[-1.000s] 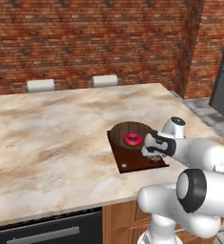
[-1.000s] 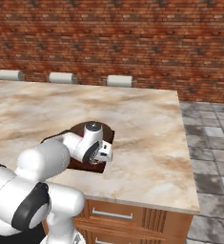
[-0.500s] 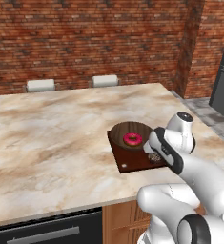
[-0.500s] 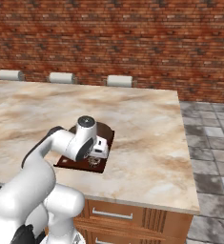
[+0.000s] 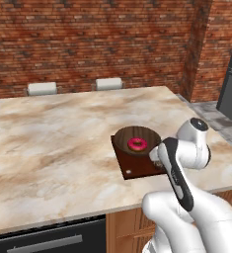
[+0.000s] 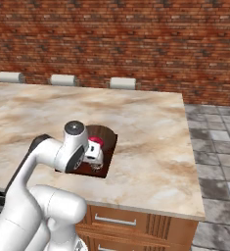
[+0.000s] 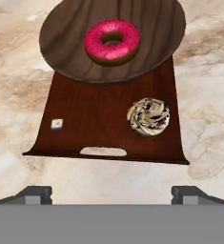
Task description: Place the bowl with donut and the cupcake onto the tray.
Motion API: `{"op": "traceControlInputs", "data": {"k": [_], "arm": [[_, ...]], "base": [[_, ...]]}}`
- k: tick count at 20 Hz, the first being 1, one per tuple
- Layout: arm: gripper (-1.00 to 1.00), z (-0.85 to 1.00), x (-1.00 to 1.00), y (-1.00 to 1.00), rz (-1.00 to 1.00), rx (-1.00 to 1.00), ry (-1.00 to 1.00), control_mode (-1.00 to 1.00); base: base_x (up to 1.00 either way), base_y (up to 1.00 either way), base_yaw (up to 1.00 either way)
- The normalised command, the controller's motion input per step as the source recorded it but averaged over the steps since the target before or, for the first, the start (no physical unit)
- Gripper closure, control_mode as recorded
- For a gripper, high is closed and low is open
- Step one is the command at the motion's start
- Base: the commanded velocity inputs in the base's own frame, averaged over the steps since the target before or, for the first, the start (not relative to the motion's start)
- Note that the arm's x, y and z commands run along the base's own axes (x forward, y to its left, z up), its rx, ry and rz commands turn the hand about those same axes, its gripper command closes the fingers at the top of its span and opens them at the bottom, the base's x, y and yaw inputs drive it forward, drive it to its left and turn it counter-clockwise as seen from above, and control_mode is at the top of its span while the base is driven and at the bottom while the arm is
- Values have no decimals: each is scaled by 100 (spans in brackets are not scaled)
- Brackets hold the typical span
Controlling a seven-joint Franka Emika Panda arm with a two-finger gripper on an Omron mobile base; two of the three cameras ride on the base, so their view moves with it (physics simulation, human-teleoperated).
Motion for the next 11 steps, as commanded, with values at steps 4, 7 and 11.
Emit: {"op": "traceControlInputs", "data": {"k": [4, 7, 11], "arm": [[-100, 21, -44, 14, 0, 0, -6, -100], [-100, 31, -44, 20, 0, 0, -8, -100], [-100, 25, -41, 18, 0, 0, -9, -100]], "base": [[0, 0, 0], [0, 0, 0], [0, 0, 0]]}}
